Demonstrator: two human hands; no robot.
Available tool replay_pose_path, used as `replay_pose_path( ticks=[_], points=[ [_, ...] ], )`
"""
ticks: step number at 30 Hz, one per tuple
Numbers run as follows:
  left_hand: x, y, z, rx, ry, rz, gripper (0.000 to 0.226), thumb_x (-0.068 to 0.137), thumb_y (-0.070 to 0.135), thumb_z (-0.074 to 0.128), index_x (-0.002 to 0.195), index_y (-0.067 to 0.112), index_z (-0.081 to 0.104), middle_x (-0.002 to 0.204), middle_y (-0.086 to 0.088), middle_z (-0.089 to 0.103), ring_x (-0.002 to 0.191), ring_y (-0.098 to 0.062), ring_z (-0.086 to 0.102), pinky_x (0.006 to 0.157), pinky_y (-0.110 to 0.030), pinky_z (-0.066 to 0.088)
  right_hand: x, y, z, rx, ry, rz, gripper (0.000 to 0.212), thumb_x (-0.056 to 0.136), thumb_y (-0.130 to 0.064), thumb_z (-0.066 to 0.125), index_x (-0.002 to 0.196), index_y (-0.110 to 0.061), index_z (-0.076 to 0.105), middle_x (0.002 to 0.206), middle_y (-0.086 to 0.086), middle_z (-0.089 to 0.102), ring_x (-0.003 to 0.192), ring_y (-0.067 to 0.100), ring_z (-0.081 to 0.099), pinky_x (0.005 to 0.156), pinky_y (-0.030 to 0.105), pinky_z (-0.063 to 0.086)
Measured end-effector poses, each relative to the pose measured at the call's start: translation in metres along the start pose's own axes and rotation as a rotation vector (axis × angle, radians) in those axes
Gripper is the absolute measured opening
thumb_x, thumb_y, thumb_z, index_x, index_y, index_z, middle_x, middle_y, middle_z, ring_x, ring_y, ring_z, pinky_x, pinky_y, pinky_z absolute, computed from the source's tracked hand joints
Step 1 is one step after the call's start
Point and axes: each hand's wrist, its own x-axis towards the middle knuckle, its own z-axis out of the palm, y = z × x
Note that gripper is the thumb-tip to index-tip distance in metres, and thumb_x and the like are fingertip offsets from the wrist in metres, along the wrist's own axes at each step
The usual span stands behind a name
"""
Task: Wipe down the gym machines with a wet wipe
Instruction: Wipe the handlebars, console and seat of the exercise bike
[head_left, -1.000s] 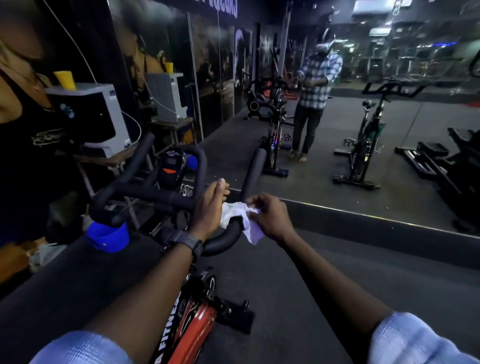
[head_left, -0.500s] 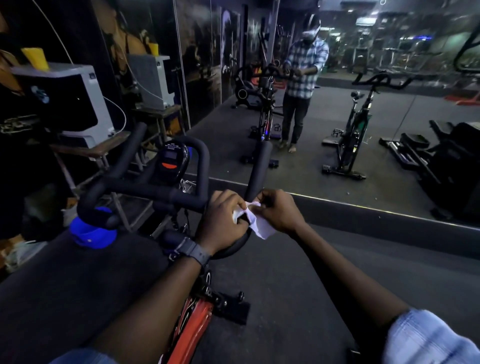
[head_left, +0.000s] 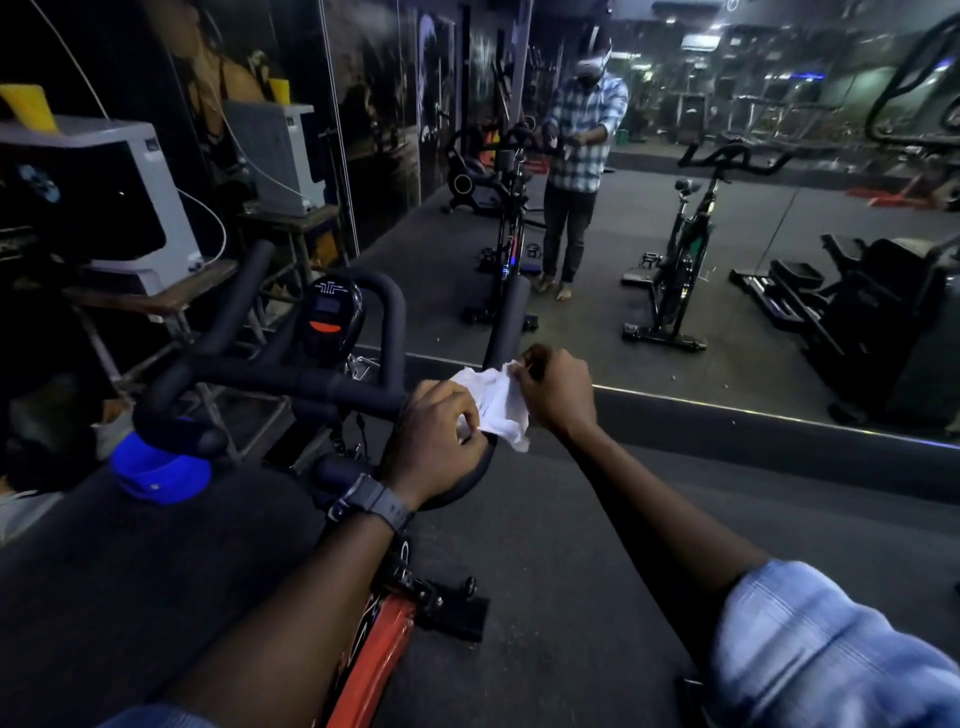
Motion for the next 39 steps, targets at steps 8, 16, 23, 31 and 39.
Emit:
replay_pose_path(
  ticks=[8, 16, 23, 31, 39],
  points=[
    [0.005, -0.019, -0.023, -0.202, 0.124, -0.192, 0.023, 0.083, 0.035, 0.06, 0.079, 0.013, 0.059, 0.08, 0.001, 0.064, 0.078, -0.018, 0.059, 0.073, -0.027, 0.045, -0.049, 0.001, 0.045, 0.018, -0.079, -0.601, 0.042, 0.093, -0.04, 0.053, 0.123, -0.012, 0.062, 0.119, 0.007, 0.064, 0.116, 0.026, 0.055, 0.096, 0.041, 0.045],
    [0.004, -0.012, -0.023, -0.219, 0.155, -0.229, 0.044, 0.092, 0.048, 0.049, 0.084, 0.007, 0.063, 0.081, -0.002, 0.068, 0.077, -0.019, 0.062, 0.072, -0.03, 0.045, -0.027, 0.001, 0.055, -0.235, -0.367, -0.589, 0.071, 0.091, -0.051, 0.03, 0.151, -0.012, 0.034, 0.159, 0.009, 0.029, 0.15, 0.036, 0.001, 0.121, 0.051, 0.007],
    [0.004, -0.009, -0.026, -0.315, 0.15, -0.295, 0.06, 0.096, 0.06, 0.033, 0.096, 0.009, 0.064, 0.09, -0.007, 0.071, 0.088, -0.023, 0.066, 0.083, -0.046, 0.05, -0.088, 0.02, 0.044, 0.187, -0.188, -0.513, 0.045, 0.102, -0.023, 0.043, 0.143, -0.005, 0.048, 0.153, 0.008, 0.04, 0.147, 0.021, 0.023, 0.115, 0.035, 0.035],
    [0.011, -0.014, -0.023, -0.517, 0.143, -0.452, 0.062, 0.089, 0.072, 0.027, 0.099, 0.025, 0.066, 0.106, 0.001, 0.072, 0.108, -0.019, 0.065, 0.102, -0.048, 0.046, -0.071, 0.006, 0.048, 0.01, -0.307, -0.504, 0.051, 0.102, -0.047, 0.027, 0.15, -0.033, 0.035, 0.165, 0.002, 0.008, 0.152, 0.028, -0.006, 0.12, 0.043, 0.001],
    [0.014, -0.017, -0.03, -0.599, 0.126, -0.563, 0.07, 0.082, 0.078, 0.028, 0.094, 0.023, 0.069, 0.105, 0.001, 0.073, 0.104, -0.015, 0.067, 0.1, -0.037, 0.048, -0.095, 0.004, 0.062, 0.197, -0.203, -0.423, 0.056, 0.095, -0.014, 0.041, 0.148, 0.002, 0.034, 0.159, 0.014, 0.022, 0.15, 0.029, 0.007, 0.122, 0.041, 0.015]
  ],
)
